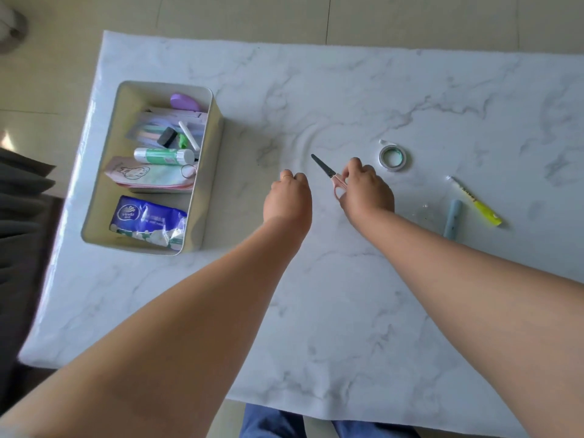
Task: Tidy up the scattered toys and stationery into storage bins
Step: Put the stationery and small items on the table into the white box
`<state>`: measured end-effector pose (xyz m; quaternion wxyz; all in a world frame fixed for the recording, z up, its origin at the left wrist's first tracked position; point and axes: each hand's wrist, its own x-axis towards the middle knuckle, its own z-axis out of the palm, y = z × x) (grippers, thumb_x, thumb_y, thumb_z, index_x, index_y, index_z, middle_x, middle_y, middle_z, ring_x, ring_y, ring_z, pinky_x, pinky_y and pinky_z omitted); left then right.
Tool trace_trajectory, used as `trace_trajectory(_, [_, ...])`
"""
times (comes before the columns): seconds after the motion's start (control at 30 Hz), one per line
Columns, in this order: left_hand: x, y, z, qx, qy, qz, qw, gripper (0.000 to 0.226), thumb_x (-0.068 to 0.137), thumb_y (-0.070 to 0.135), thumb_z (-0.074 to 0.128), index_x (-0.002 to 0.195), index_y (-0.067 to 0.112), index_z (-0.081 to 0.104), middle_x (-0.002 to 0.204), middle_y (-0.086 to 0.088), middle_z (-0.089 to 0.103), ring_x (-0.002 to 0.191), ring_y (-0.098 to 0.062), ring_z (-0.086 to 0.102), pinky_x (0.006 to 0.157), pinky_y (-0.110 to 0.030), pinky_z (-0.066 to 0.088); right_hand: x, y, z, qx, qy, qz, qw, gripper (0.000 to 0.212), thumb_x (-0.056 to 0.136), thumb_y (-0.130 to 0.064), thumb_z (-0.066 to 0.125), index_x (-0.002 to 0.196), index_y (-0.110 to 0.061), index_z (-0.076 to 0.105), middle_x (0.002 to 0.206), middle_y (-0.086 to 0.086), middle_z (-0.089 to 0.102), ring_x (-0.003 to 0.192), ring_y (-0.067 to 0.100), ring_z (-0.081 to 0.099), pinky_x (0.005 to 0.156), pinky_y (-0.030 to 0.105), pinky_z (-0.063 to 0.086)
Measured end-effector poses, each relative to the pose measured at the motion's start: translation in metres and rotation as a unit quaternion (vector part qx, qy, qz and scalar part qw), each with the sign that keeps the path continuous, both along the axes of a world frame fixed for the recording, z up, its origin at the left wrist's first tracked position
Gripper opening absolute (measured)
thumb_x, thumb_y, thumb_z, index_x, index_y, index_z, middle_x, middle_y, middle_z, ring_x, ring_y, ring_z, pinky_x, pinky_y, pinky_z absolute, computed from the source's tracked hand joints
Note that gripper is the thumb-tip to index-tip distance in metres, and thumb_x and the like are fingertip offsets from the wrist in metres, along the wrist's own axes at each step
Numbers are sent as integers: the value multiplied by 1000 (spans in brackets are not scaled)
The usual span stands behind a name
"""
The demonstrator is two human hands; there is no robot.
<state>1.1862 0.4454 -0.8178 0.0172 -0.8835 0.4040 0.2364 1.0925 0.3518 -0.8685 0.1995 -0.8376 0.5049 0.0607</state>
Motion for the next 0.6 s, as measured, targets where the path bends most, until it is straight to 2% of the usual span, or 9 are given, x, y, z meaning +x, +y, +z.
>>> trace_trajectory(0.13, [60, 32, 16, -21, -27, 28, 999, 31, 84, -6, 46, 114, 2, 49, 121, -16, 43, 108, -35, 48, 73, -37, 39, 73, 34, 38, 14, -44, 58, 997, 29, 91, -20, 59, 116, -17, 45, 112, 9, 54, 95, 31, 59, 64, 30, 35])
trace_trajectory(0.23, [96, 52, 25, -29, -44, 44, 998, 32, 86, -3, 43, 117, 1, 48, 124, -18, 44, 113, -36, 47, 86, -40, 43, 114, 56, 56, 19, -70, 85, 994, 29, 90, -20, 57, 117, -18, 46, 113, 9, 53, 96, 31, 58, 65, 31, 35])
trace_trajectory(0.33, [140, 78, 34, -37, -63, 65, 995, 34, 87, -1, 42, 121, 1, 47, 127, -18, 45, 115, -35, 46, 90, -41, 43, 159, 81, 71, 23, -94, 116, 989, 28, 91, -24, 56, 117, -18, 47, 114, 10, 54, 99, 32, 58, 67, 31, 35])
trace_trajectory(0.47, [190, 118, 41, 18, -109, 48, 993, 36, 86, 8, 50, 122, 8, 47, 124, -14, 49, 116, -33, 47, 91, -39, 41, 210, 115, 78, 63, -113, 170, 977, 26, 90, -25, 59, 114, -20, 50, 115, 6, 59, 101, 30, 59, 70, 32, 39])
trace_trajectory(0.6, [221, 144, 38, 74, -164, 35, 983, 42, 84, 20, 54, 126, 13, 49, 126, -9, 50, 120, -29, 42, 93, -37, 37, 236, 138, 74, 108, -71, 230, 965, 29, 85, -29, 66, 112, -25, 55, 122, 2, 52, 107, 25, 57, 80, 32, 44])
